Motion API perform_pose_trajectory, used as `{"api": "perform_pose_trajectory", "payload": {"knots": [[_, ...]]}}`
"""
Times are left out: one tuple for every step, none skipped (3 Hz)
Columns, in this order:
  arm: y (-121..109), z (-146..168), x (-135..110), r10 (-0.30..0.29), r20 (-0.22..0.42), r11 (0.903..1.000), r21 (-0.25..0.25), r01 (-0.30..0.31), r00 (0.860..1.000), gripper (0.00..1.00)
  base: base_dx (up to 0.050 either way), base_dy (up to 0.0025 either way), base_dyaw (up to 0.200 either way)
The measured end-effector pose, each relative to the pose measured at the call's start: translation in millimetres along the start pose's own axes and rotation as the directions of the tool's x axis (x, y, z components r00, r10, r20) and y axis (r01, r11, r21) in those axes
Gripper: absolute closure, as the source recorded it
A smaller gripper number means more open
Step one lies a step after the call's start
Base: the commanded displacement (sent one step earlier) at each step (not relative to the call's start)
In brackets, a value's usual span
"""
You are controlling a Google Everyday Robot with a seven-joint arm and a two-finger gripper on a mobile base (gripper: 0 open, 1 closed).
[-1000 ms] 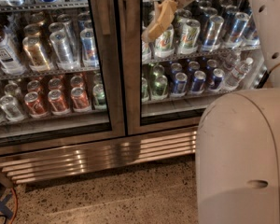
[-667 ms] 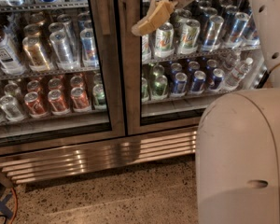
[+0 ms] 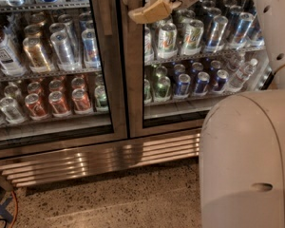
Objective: Open right fridge door
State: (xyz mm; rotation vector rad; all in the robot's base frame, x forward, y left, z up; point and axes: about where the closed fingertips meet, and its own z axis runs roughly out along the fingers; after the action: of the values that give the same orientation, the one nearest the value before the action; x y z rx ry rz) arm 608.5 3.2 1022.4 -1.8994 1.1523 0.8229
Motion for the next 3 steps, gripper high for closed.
{"api": "perform_pose_trajectory", "payload": {"knots": [[0.0,0.0,0.0,0.000,0.000,1.0000,0.000,0.000,1.000,0.97,0.000,0.00000,0.000],[0.0,0.0,0.0,0.000,0.000,1.0000,0.000,0.000,1.000,0.97,-0.048,0.00001,0.000],[0.0,0.0,0.0,0.000,0.000,1.0000,0.000,0.000,1.000,0.97,-0.050,-0.00002,0.000]]}}
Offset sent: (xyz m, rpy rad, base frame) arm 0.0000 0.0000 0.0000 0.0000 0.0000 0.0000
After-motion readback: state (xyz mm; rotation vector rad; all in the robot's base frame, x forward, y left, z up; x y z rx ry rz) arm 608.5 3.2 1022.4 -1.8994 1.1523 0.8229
